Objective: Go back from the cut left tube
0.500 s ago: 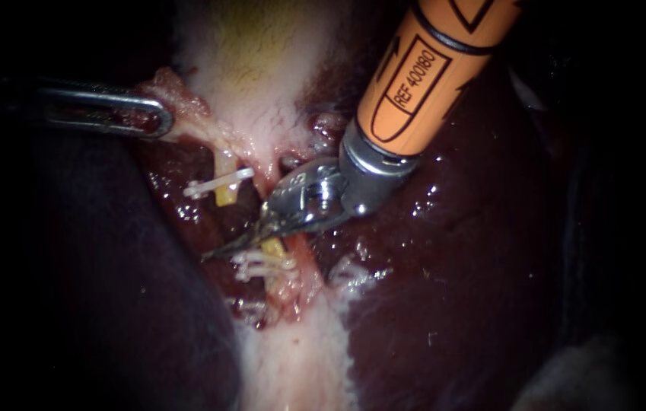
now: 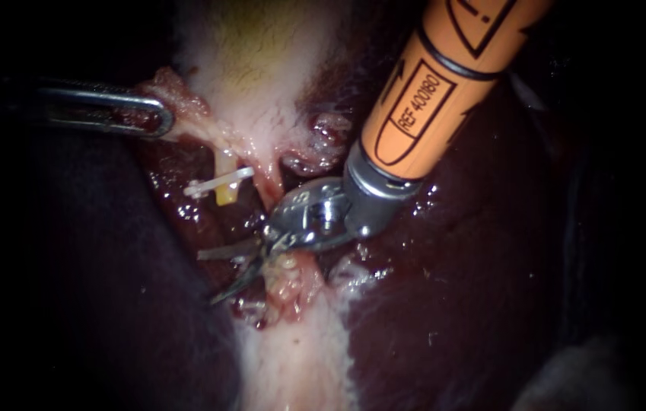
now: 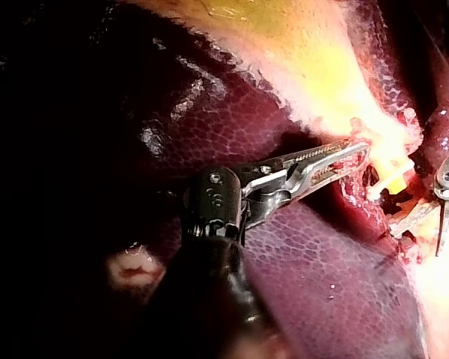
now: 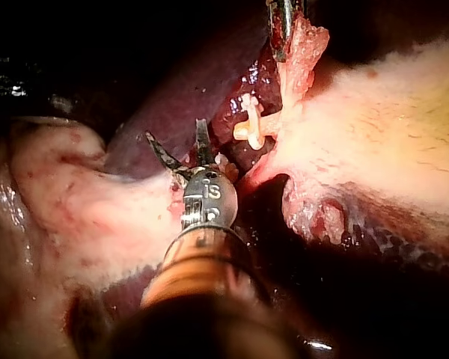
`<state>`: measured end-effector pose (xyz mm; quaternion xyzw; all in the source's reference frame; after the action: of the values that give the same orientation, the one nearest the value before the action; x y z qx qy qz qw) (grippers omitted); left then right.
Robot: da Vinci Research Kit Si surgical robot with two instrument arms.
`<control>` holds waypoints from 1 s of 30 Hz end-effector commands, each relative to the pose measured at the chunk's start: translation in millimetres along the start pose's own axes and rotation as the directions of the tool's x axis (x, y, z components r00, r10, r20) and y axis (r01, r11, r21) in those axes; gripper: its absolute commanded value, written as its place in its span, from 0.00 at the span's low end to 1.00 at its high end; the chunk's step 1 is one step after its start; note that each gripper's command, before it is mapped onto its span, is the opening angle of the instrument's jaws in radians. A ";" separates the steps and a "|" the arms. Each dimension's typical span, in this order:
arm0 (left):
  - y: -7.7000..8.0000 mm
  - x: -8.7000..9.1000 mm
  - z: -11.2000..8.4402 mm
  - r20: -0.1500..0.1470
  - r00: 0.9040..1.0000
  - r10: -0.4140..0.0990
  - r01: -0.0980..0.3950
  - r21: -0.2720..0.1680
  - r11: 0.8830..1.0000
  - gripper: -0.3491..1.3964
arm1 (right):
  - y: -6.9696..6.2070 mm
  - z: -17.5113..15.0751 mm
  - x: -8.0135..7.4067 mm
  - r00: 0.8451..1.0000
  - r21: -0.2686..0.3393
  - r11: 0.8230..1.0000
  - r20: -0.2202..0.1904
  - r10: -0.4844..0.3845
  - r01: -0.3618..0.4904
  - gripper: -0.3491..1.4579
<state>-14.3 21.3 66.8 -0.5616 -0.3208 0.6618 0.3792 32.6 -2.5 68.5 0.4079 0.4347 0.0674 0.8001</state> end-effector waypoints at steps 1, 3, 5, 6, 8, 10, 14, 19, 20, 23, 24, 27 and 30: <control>0.0 0.0 0.0 0.000 1.000 0.000 0.000 0.000 1.000 0.00 | 0.0 -0.1 0.0 1.000 -0.006 1.000 -0.002 0.001 -0.001 0.88; 0.0 0.0 0.0 0.000 1.000 0.000 0.000 0.000 1.000 0.00 | 0.0 -0.3 0.0 1.000 -0.011 1.000 -0.004 0.001 -0.001 0.89; -0.1 0.0 0.0 0.000 1.000 0.000 0.000 0.000 1.000 0.00 | -0.1 -0.6 -0.2 1.000 -0.018 1.000 -0.007 0.001 -0.001 0.89; -0.1 0.0 -0.1 0.000 1.000 0.000 0.000 -0.001 1.000 0.00 | -0.3 -0.9 -0.3 1.000 -0.021 1.000 -0.012 0.000 0.000 0.89; -0.2 0.0 -0.1 0.001 1.000 0.000 0.000 -0.001 1.000 0.00 | -0.8 -1.7 -0.6 1.000 -0.073 0.997 -0.023 0.005 -0.007 0.93; -0.2 0.0 -0.1 0.001 1.000 0.000 0.000 -0.001 1.000 0.00 | -1.4 -2.7 -0.7 0.999 -0.159 0.987 -0.043 -0.015 0.008 0.99; -0.4 -0.1 -0.2 0.000 1.000 0.000 0.000 0.001 1.000 0.00 | -2.8 -5.6 -0.7 0.997 -0.280 0.958 -0.018 -0.073 0.065 0.99; -0.6 -0.1 -0.2 0.000 1.000 0.001 -0.001 0.001 1.000 0.00 | -5.4 -10.2 -1.0 0.994 -0.362 0.926 0.054 -0.099 0.112 0.99; -0.6 -0.1 -0.3 0.000 1.000 0.001 -0.001 0.001 1.000 0.00 | -6.0 -11.1 -1.1 0.992 -0.372 0.920 0.070 -0.106 0.124 0.99; -0.7 -0.1 -0.3 0.000 1.000 0.001 -0.001 0.000 1.000 0.00 | -7.6 -14.0 -1.7 0.989 -0.404 0.904 0.109 -0.102 0.138 0.99; -0.7 -0.1 -0.3 0.000 1.000 0.001 -0.001 0.000 1.000 0.00 | -8.3 -15.1 -2.0 0.988 -0.414 0.900 0.124 -0.095 0.139 0.99; -0.7 -0.1 -0.2 -0.001 1.000 0.001 -0.001 0.003 1.000 0.00 | -9.1 -17.1 -2.6 0.987 -0.433 0.891 0.140 -0.080 0.134 0.99; -0.7 -0.1 -0.2 -0.001 1.000 0.001 -0.001 0.004 1.000 0.00 | -9.5 -18.8 -3.0 0.987 -0.448 0.884 0.142 -0.076 0.133 0.99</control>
<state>-14.0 21.6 67.4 -0.5616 -0.3197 0.6620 0.3797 14.0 1.2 58.2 0.1868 0.3779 0.0993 0.9014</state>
